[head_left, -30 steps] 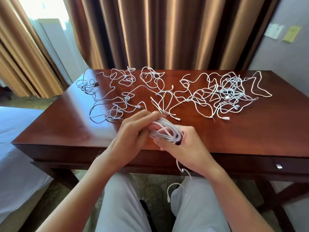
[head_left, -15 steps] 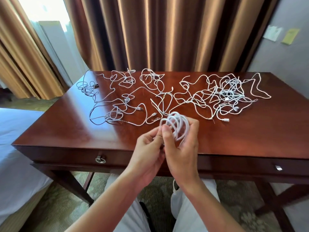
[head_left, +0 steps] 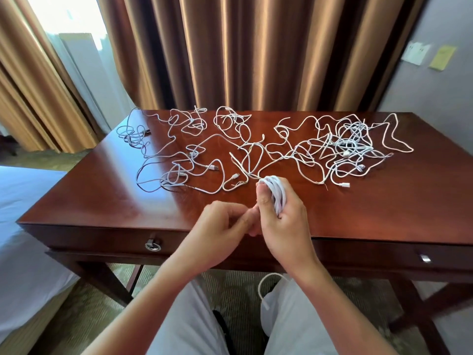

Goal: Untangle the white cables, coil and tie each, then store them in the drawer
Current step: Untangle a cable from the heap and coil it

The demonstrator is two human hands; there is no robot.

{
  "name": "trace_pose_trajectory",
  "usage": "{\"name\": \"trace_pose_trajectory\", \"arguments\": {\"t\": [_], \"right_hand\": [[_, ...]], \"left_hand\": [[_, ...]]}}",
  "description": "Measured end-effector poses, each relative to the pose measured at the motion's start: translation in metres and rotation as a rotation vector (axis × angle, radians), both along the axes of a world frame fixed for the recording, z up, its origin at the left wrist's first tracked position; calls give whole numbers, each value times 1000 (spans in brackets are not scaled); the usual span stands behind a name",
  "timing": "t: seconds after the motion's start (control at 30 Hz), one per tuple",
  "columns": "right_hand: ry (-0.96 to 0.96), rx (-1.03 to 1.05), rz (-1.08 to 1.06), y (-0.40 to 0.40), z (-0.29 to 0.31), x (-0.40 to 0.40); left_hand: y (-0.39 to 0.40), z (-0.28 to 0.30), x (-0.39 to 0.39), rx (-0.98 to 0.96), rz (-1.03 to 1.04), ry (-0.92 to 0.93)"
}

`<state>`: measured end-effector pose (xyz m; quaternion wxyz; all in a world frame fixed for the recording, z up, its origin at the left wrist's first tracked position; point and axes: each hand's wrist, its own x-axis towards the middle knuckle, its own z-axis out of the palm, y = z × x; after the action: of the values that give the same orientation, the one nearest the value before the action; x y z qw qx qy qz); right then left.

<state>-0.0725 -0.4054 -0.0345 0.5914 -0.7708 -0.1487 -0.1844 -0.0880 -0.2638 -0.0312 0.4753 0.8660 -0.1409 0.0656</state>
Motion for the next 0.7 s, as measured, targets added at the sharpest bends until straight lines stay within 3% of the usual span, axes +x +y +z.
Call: {"name": "trace_pose_trajectory", "arguments": {"t": [0.07, 0.13, 0.23, 0.33, 0.47, 0.53, 0.7], "right_hand": [[75, -82, 47, -5, 2, 4], [103, -173, 119, -8, 5, 6], [152, -308, 147, -9, 8, 6], [253, -290, 174, -9, 10, 4], [308, -165, 338, -14, 15, 1], [285, -77, 378, -16, 17, -1], [176, 49, 207, -16, 17, -5]], "left_hand": [[4, 11, -1, -43, 85, -230], [7, 25, -1, 7, 2, -371], [15, 27, 9, 280, -239, -481], [27, 22, 18, 308, -241, -540], [28, 16, 16, 125, -183, -477], [23, 14, 15, -49, -58, -458], [14, 7, 17, -552, 226, -205]]}}
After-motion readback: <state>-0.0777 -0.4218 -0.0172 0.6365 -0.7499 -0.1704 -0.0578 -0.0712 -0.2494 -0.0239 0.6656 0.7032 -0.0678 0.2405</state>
